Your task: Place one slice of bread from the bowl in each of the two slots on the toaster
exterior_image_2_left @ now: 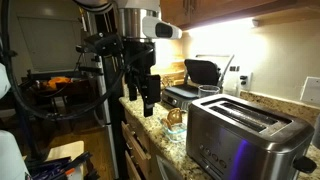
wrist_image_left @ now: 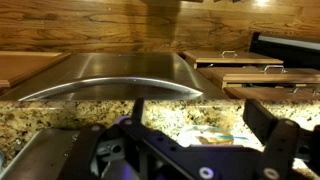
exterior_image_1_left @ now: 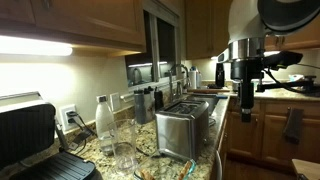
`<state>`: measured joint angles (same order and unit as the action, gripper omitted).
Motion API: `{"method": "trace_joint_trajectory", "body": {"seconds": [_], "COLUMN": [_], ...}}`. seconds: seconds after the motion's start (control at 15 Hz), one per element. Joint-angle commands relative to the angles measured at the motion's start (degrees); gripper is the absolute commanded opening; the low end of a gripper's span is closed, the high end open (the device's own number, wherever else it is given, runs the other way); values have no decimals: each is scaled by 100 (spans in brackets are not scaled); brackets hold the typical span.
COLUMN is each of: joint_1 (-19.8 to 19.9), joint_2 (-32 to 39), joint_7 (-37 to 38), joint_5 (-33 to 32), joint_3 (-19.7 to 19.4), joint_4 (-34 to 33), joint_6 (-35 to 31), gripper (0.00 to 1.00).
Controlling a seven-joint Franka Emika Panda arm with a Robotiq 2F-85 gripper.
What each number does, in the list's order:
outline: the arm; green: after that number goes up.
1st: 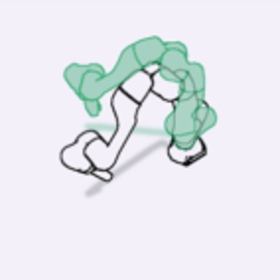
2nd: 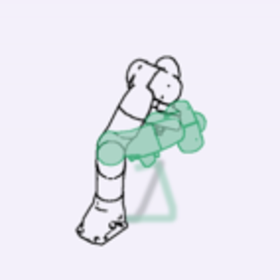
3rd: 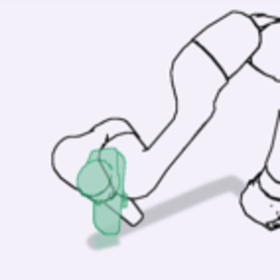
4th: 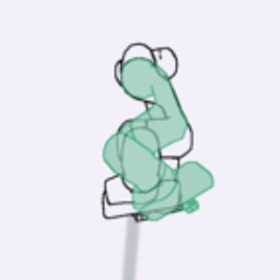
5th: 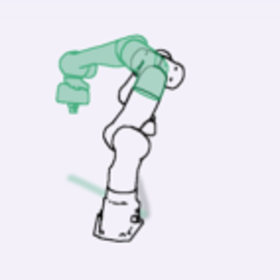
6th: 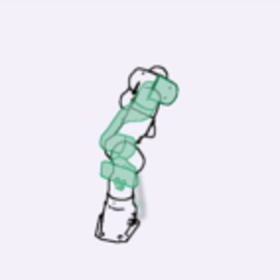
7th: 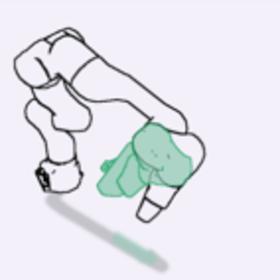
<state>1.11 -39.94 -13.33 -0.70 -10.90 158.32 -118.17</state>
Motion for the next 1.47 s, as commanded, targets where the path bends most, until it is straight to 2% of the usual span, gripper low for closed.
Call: {"method": "trace_joint_trajectory", "body": {"seconds": [0.0, 0.47, 0.93, 1.2, 1.4], "joint_1": [70, 75, 132, 28, -28], "joint_2": [8, 26, 177, 489, 979], "joint_7": [-40, -35, 430, 1126, 2025], "joint_5": [51, 39, 67, 301, 522], "joint_3": [71, 78, 312, 643, 1160], "joint_4": [-12, -23, 8, 42, 45], "joint_6": [12, 17, -346, -886, -1629], "gripper": [100, 100, 100, 100, 100]}}
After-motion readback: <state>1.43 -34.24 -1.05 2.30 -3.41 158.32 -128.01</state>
